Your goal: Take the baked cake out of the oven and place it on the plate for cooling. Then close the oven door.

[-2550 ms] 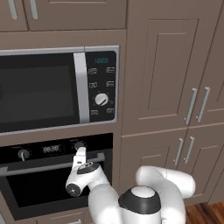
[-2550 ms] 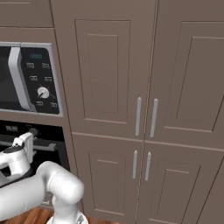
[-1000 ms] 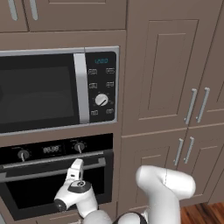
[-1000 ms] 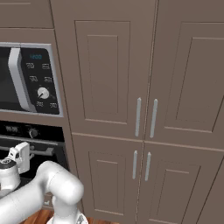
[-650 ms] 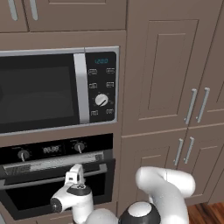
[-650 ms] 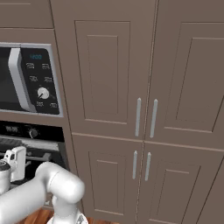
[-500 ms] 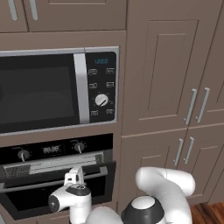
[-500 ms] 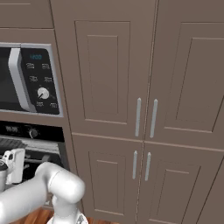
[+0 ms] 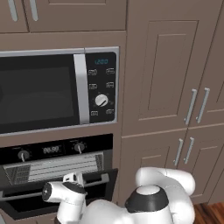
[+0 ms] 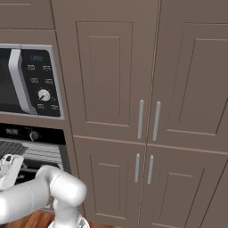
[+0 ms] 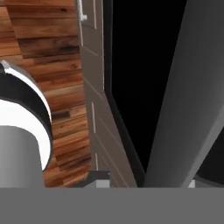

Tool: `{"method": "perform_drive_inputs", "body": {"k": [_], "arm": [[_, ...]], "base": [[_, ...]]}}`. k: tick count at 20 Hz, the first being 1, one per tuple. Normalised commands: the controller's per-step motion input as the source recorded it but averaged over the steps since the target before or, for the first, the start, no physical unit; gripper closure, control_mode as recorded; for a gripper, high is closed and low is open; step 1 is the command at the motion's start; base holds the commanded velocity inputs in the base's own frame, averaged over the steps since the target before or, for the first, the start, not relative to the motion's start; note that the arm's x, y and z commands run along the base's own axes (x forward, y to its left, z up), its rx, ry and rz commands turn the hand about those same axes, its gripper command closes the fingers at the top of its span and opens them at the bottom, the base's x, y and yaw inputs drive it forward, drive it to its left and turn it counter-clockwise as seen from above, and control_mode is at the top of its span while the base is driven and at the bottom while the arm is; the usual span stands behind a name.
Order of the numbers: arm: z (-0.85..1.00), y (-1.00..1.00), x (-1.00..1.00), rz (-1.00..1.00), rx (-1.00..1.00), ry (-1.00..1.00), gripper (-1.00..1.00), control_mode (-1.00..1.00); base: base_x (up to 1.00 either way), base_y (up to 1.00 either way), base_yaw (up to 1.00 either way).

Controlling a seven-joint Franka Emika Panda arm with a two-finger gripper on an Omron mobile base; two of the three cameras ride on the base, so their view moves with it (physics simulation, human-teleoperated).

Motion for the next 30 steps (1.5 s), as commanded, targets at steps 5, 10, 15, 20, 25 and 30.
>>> {"method": "perform_drive_inputs", "body": {"k": [5,10,15,20,25,30], "arm": [[-0.64,0.36,-0.70,-0.08,-0.12,0.32,1.00,-1.00],[-0.63,0.35,-0.72,-0.06,-0.09,0.24,1.00,-1.00],[-0.55,0.34,-0.75,-0.04,-0.05,0.23,1.00,-1.00],[-0.44,0.38,-0.67,-0.05,-0.02,0.25,-1.00,-1.00],[0.14,0.19,-0.38,-0.04,-0.05,0.10,-1.00,-1.00],[0.37,0.01,-0.63,-0.07,-0.06,0.04,-1.00,-1.00]], "base": [[0.00,0.00,0.00],[0.00,0.00,0.00],[0.00,0.00,0.00],[0.00,0.00,0.00],[0.00,0.00,0.00],[0.00,0.00,0.00]]}}
